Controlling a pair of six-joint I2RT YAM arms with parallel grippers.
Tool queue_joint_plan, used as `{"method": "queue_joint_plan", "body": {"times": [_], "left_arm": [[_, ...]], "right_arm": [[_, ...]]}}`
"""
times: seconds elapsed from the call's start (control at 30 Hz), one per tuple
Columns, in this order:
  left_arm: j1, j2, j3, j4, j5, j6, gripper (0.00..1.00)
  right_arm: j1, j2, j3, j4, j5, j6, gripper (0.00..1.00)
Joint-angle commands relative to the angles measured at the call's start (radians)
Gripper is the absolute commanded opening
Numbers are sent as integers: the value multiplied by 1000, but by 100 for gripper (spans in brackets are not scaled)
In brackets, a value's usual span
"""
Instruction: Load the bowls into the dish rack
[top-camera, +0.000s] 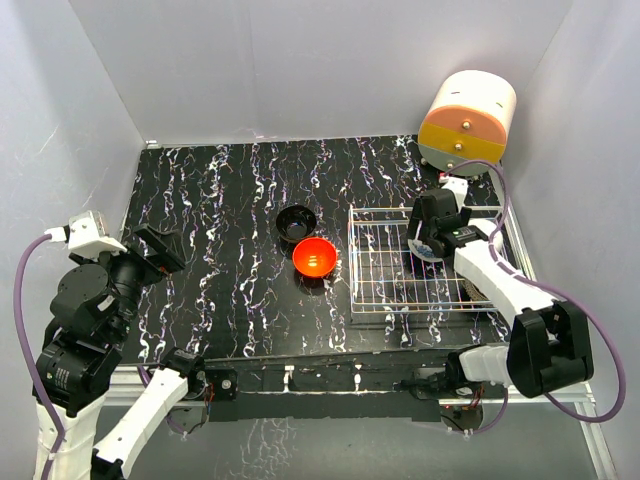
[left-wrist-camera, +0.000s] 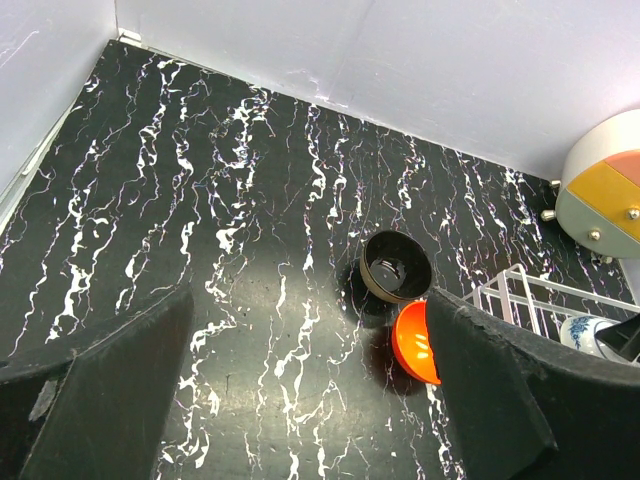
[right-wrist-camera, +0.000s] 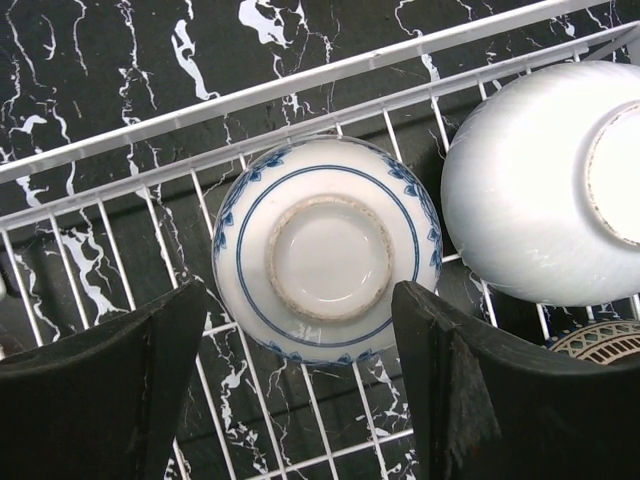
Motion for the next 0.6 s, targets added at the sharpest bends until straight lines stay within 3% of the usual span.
{"method": "queue_joint_plan", "body": {"times": [0.0,0.2,0.4,0.57], "left_arm": [[-3,7,7,0,0,9,97],[-3,12,-1,5,-1,4,97],[-4,18,18,6,-5,2,97],[-3,24,55,-11,-9,4,97]], "right_arm": [[-5,-95,33,27,-22,-19,78],[70,-191,155,-86,-155,-35,79],[387,-132,306,-127,-153,-44,79],[627,57,465,-112,-134,-93,79]]}}
